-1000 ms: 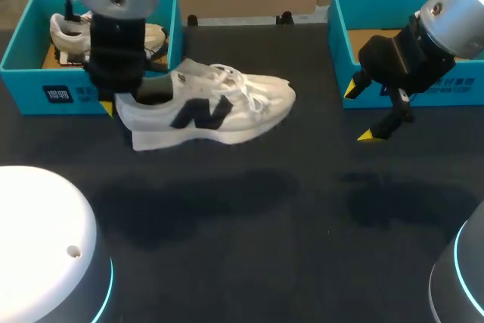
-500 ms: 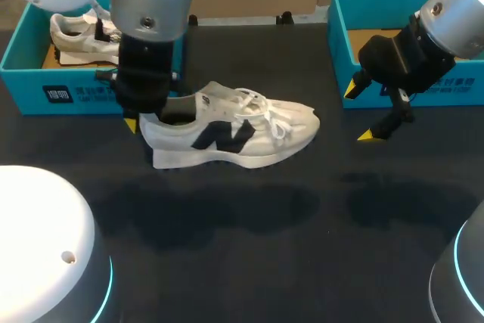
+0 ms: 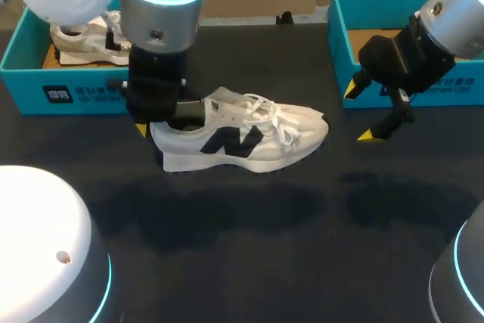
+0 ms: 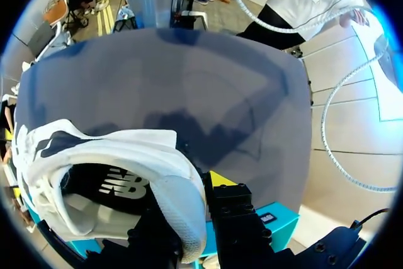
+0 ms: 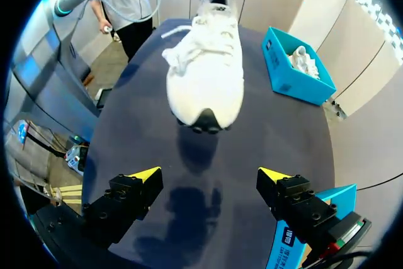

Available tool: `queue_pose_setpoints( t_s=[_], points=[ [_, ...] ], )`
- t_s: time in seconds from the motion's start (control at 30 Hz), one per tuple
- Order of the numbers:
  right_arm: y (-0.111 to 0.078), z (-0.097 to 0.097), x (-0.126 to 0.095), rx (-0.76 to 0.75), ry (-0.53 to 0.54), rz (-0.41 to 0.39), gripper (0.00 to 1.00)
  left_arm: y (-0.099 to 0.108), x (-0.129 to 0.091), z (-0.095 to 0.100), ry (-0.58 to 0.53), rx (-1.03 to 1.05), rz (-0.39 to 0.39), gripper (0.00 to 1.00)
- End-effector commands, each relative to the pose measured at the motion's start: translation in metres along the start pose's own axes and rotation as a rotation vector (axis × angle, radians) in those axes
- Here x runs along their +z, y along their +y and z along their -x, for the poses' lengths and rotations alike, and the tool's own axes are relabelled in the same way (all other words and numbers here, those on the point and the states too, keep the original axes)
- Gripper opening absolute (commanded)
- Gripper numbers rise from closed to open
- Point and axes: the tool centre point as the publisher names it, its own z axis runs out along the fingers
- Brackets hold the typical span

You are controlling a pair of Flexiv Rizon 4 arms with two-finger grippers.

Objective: Take the shoe out of the shoebox, open the shoe tongue, remove and reinsert the insole, then place the shoe into the shoebox

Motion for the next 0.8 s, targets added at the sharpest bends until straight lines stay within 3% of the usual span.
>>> queue_pose_setpoints(
  t_s=[0.03,0.3,0.8],
  points=[
    [0.000,0.000,0.001,0.001,0.000,-0.002,1.00,0.000,0.025,0.002,-0.008,-0.009,0.010,0.00],
    [0.000,0.000,0.001,0.001,0.000,-0.002,1.00,0.008,0.066,0.006,0.015,0.006,0.013,0.00],
    [0.000,0.000,0.001,0.001,0.000,-0.002,1.00,0.009,0.118,0.009,0.032,0.077,0.016,0.00]
  ],
)
